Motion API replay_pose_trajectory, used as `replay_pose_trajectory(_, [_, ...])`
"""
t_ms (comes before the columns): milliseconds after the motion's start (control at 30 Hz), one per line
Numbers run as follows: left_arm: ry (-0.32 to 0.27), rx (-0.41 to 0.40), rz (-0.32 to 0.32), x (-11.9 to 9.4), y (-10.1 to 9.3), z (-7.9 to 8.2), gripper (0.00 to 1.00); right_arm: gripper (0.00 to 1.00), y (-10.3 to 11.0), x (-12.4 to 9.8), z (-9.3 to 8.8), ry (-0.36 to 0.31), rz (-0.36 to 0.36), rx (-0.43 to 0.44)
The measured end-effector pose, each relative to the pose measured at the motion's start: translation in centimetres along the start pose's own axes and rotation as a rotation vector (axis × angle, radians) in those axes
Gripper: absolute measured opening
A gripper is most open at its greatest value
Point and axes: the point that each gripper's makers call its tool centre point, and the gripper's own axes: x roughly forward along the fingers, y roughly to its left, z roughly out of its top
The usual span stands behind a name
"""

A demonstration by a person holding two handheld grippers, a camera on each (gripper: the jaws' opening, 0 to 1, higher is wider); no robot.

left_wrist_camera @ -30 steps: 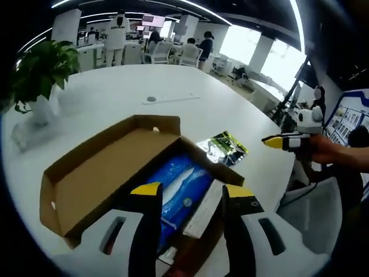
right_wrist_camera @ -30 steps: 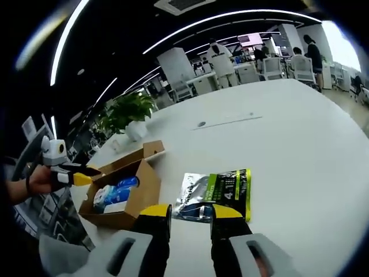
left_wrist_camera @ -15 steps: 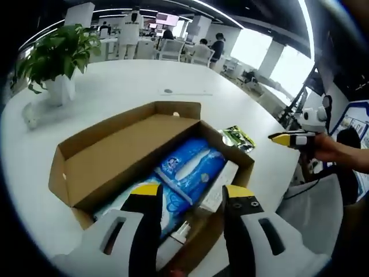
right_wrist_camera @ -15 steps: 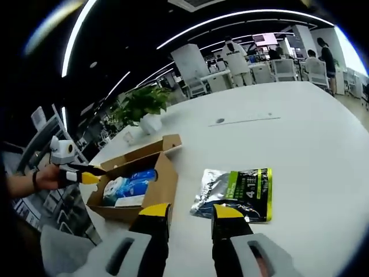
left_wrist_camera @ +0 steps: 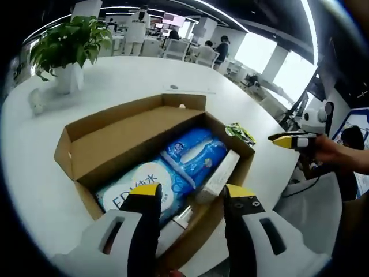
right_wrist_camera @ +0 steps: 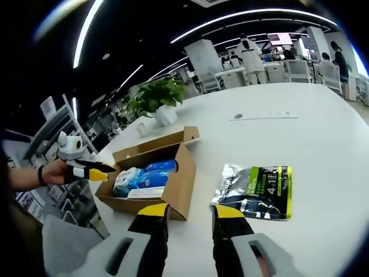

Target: Operate the shoe box by opening the lid, removing the specified soft item, and placing it in the target area until the item is outside and the box remains undamaged.

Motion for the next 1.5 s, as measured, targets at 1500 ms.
replay_pose_trajectory(1500, [0.207,0.356,0.073,-1.4,6.1,-1.4,0.52,0.43,14.5,10.8,3.2,0.263,0.349,-0.604])
